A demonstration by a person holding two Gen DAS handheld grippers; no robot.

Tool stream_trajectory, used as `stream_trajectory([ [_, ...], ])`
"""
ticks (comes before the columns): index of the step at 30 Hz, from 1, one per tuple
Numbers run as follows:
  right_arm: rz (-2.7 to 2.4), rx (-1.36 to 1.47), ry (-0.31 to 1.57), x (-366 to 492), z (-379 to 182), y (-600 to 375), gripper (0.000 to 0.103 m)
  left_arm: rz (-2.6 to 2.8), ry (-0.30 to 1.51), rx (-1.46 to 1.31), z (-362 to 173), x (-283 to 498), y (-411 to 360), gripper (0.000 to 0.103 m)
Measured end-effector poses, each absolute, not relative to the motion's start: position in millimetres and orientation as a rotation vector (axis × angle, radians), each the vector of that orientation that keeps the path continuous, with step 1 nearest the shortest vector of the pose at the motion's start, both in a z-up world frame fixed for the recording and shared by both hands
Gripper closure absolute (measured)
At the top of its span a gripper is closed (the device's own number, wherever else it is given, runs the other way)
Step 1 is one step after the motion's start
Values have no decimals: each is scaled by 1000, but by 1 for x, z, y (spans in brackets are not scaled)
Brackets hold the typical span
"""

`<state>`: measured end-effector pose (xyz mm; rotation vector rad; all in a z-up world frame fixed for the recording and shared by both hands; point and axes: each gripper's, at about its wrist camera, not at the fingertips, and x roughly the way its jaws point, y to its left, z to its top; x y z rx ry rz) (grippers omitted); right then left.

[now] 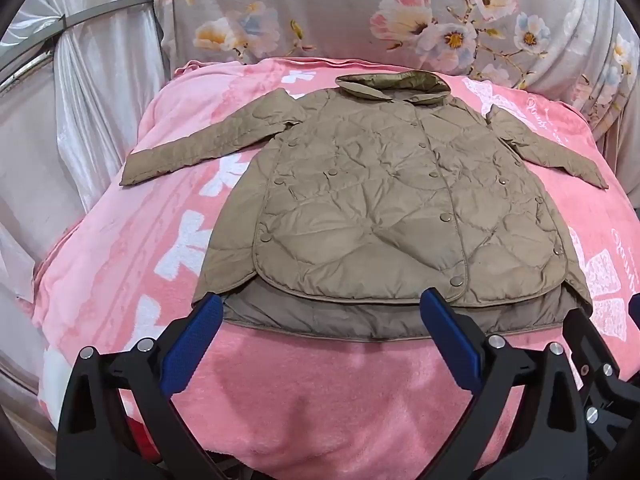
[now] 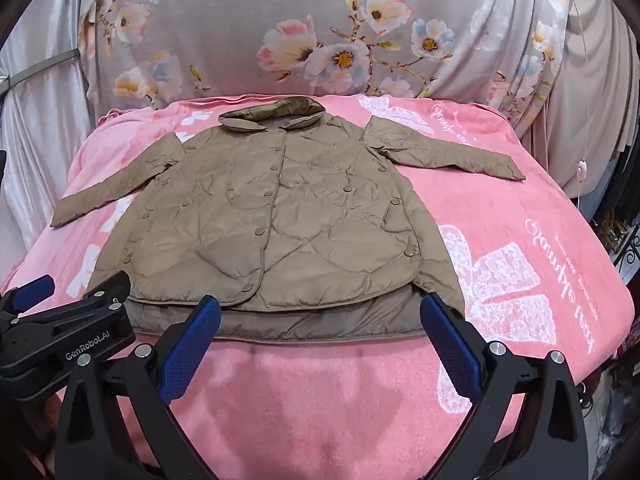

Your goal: Fold large clothes

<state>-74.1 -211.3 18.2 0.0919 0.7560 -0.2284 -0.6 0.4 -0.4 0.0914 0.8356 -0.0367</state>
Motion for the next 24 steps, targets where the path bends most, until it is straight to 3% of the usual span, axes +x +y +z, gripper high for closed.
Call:
stream_trajectory([
  [24,-203,90,777,-71,14,-203,5,-11,860,103,-3,-4,9,7],
])
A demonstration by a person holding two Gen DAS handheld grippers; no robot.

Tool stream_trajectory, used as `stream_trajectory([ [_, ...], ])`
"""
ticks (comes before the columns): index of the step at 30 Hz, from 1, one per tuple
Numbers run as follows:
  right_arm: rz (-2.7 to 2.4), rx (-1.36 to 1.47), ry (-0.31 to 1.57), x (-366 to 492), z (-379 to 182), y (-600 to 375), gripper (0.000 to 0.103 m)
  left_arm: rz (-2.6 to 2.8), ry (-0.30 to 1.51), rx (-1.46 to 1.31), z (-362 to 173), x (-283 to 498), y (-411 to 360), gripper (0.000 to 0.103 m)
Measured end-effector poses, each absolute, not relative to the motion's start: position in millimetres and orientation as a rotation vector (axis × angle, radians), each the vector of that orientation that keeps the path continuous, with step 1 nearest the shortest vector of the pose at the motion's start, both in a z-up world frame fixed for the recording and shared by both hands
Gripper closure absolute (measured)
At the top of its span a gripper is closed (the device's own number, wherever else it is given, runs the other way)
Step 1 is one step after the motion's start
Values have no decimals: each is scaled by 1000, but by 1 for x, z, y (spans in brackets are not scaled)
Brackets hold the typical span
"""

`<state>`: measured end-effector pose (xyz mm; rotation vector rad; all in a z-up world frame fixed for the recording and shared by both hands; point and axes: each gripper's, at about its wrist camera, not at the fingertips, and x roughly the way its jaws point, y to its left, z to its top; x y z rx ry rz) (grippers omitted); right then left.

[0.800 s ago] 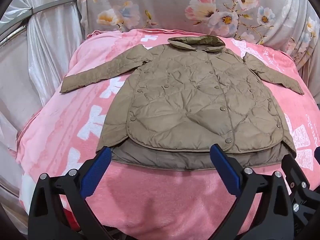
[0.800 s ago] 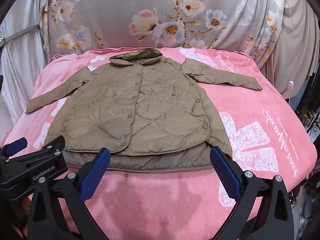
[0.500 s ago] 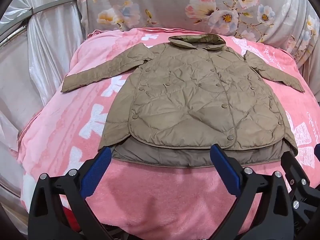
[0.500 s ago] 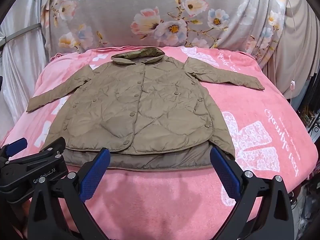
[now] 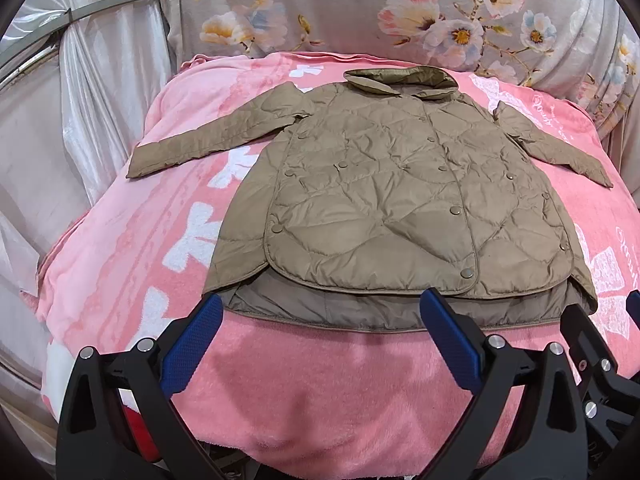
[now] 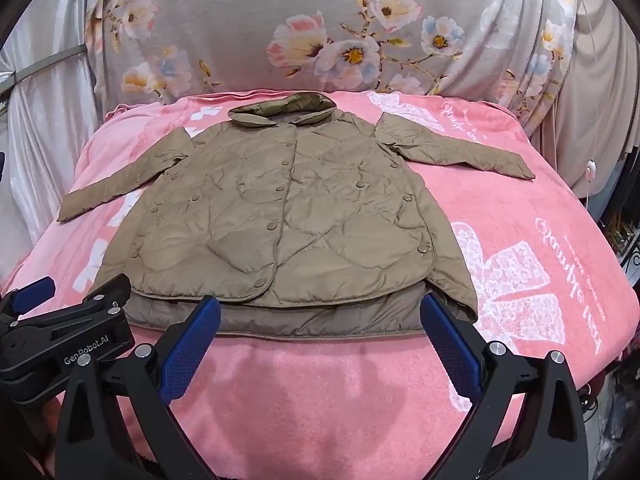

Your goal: Fold large clothes

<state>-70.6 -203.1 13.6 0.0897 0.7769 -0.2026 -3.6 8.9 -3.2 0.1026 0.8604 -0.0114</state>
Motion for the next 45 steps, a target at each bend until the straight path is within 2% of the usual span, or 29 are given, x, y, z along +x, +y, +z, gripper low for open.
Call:
stream_trajectory([
  [45,-187,80,777,-73,11,-195,5,-3,864,96,2,-7,19,7],
])
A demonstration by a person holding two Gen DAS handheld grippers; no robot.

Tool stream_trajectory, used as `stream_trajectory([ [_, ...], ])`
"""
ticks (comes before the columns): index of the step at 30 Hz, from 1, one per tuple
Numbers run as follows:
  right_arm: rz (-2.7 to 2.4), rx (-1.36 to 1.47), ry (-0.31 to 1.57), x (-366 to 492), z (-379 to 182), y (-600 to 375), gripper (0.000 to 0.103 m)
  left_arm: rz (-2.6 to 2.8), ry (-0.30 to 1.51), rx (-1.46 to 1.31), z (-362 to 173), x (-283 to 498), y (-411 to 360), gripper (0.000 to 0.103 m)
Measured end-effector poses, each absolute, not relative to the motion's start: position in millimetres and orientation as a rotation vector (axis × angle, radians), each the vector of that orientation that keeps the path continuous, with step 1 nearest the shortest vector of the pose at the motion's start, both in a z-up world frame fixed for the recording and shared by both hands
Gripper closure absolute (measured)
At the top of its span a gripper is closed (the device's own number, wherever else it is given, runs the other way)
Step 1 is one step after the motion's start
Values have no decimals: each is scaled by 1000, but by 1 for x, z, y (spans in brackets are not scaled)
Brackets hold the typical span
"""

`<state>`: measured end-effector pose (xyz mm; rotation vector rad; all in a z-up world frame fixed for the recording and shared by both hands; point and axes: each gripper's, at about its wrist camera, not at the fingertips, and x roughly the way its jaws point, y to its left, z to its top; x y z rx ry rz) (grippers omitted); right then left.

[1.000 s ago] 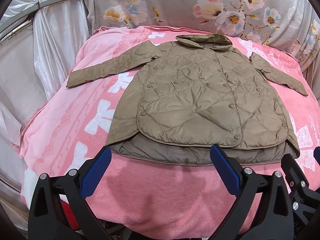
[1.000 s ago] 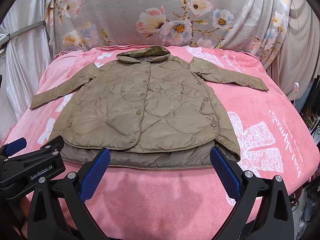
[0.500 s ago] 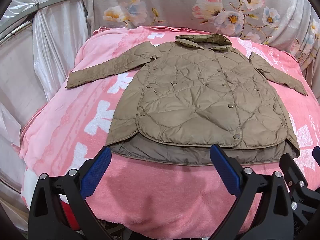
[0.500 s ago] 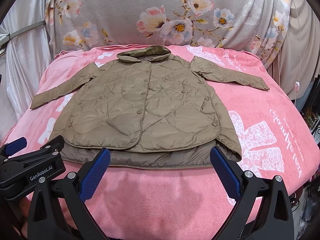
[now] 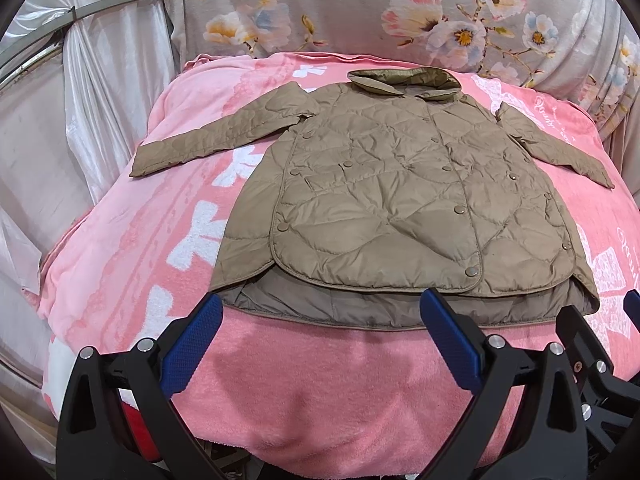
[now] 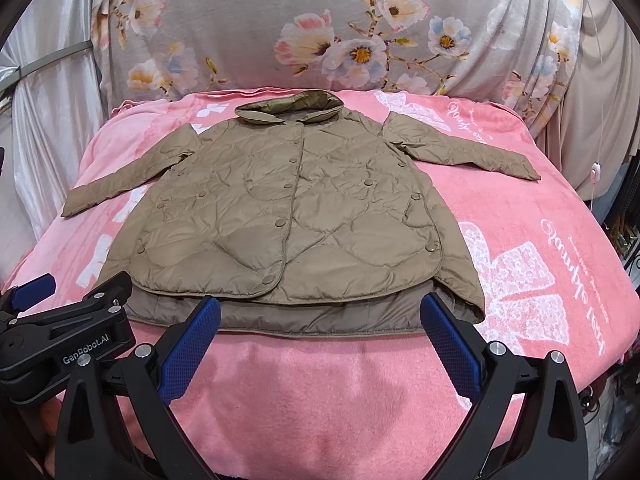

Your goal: Fold large clothes

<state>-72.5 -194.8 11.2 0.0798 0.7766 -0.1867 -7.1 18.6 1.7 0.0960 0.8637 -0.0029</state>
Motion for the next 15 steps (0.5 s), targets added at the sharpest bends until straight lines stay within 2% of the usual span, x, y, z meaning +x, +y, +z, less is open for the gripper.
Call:
stream_trajectory([
  [15,-187,79,776,-72,12,-195,5,-3,864,97,1,-7,18,7],
])
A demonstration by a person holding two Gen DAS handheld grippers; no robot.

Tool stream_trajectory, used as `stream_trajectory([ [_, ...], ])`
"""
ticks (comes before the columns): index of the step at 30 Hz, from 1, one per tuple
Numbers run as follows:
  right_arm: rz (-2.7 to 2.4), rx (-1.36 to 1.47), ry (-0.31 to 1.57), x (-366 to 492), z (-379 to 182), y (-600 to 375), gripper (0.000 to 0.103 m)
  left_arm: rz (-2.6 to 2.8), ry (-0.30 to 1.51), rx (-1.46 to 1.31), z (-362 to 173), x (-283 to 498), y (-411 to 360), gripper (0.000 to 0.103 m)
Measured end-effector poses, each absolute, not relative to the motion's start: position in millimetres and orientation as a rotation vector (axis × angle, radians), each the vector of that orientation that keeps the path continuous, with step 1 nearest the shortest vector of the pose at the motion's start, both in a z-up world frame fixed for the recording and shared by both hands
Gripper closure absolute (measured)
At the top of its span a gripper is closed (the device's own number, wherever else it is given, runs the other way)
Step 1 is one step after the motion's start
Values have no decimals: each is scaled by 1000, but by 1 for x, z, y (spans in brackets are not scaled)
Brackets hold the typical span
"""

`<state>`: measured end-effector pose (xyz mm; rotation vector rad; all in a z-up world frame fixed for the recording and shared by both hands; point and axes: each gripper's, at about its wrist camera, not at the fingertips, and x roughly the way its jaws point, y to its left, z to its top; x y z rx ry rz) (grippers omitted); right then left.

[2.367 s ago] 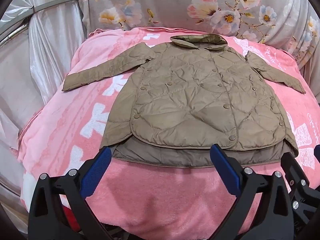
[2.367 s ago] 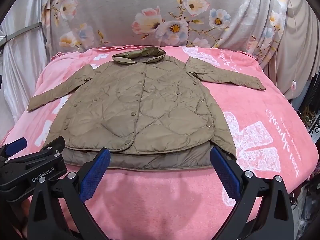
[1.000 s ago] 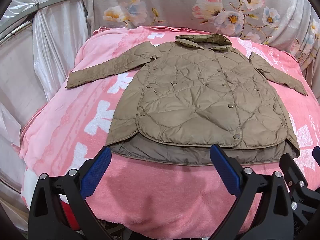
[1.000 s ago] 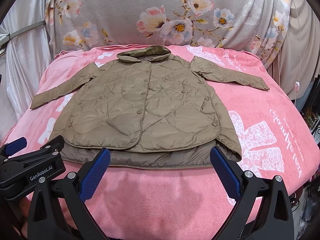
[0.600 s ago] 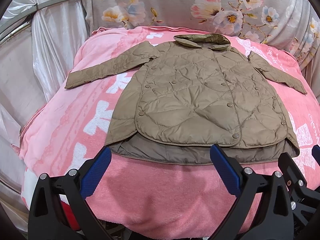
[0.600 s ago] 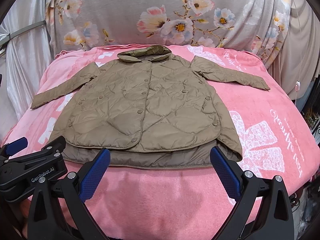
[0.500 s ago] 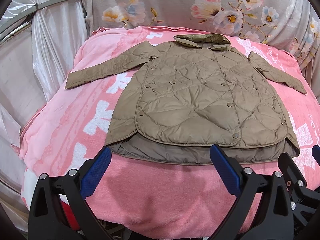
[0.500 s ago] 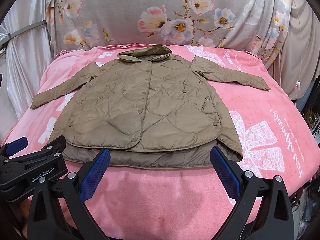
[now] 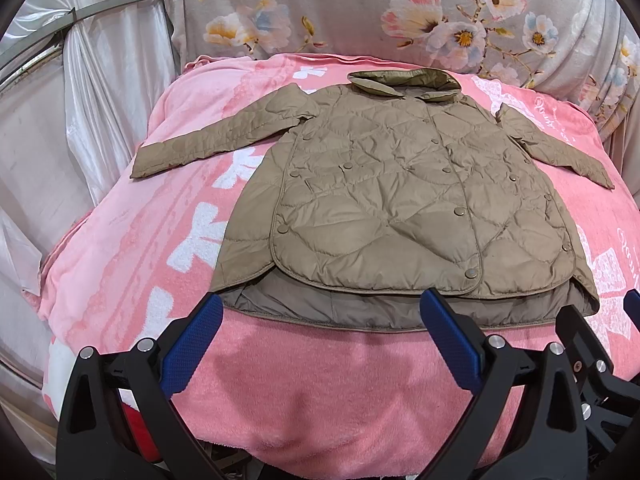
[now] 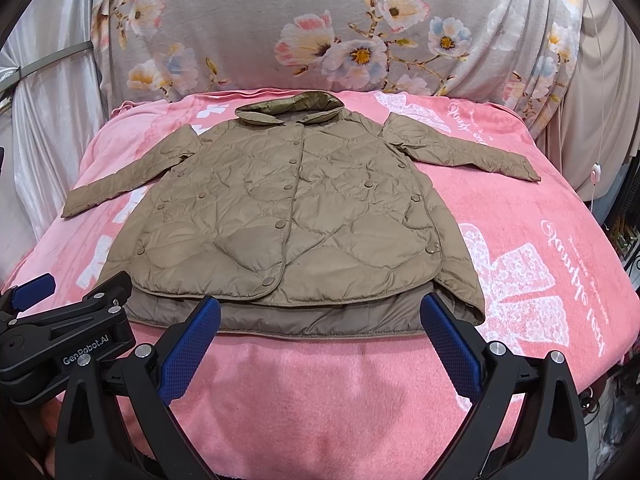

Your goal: Fold large clothes

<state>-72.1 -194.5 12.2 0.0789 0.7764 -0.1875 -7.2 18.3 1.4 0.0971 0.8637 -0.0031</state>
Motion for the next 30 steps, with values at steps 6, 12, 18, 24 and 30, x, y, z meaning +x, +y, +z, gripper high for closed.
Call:
stream_trajectory([
  [6,-189,78,773,-72,13,-194,5,-2,862,97,1,-8,18,7],
  [12,-190,78,771,-72,13,-194,5,-3,862,98,2,-8,17,7],
  [18,-193,79,772,-72,12,-194,5,-2,866,97,2,-6,15,7],
  [24,-210,87,779,-60,11,-204,5,-2,868,115,1,8,9,7],
  [30,-220,120,785,-37,4,-235,5,-33,878,119,-13,32,7,7],
])
